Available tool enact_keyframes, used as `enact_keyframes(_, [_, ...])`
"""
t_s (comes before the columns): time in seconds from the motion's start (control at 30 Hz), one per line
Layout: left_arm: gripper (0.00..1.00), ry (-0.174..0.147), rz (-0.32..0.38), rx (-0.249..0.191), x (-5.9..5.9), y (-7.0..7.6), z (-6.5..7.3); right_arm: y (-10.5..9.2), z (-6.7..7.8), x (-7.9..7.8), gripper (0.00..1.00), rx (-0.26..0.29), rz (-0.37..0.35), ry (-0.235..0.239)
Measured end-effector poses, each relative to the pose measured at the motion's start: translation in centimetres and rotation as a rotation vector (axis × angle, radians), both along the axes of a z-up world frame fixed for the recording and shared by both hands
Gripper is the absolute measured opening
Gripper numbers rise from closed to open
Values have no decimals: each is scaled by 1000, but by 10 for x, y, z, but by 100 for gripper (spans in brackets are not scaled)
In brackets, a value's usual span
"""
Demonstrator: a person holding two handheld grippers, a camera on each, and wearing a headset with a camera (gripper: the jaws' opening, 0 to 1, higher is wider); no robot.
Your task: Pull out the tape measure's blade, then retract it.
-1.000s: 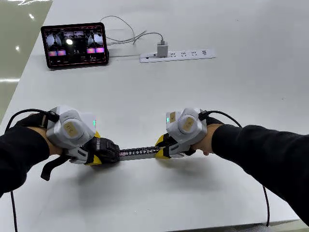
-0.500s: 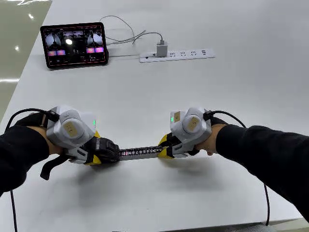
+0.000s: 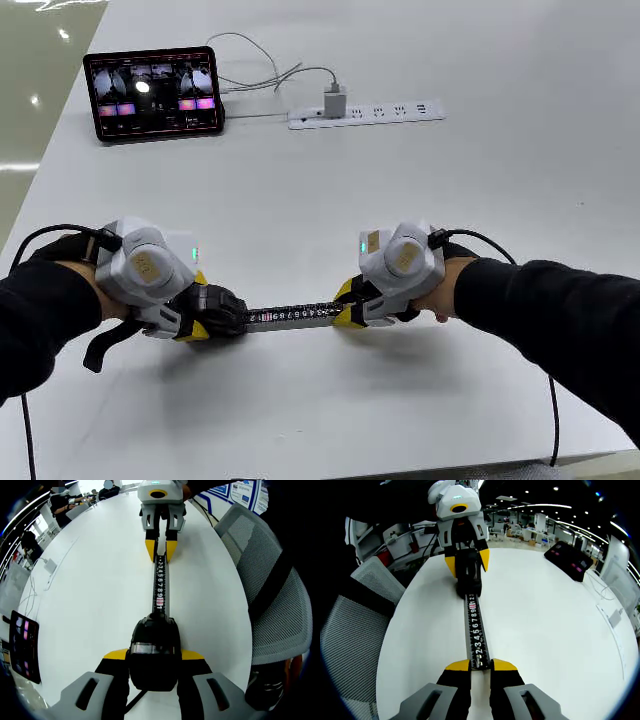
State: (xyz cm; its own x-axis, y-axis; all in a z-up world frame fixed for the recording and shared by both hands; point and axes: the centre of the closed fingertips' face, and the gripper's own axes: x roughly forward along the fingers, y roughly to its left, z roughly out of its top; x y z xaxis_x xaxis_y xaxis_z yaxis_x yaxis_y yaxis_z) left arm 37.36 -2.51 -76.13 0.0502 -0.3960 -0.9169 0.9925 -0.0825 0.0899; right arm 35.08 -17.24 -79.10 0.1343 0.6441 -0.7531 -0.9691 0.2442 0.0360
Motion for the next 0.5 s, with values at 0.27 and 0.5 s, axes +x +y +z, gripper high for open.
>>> enact_keyframes(0.27, [31,0,-1,1,1,0,-1,-5,-1,0,9,-7,1,-2])
enact_keyframes(0.5, [31,-1,-2,1,0,1,-1,-9,-2,-2,9,-9,1,-4])
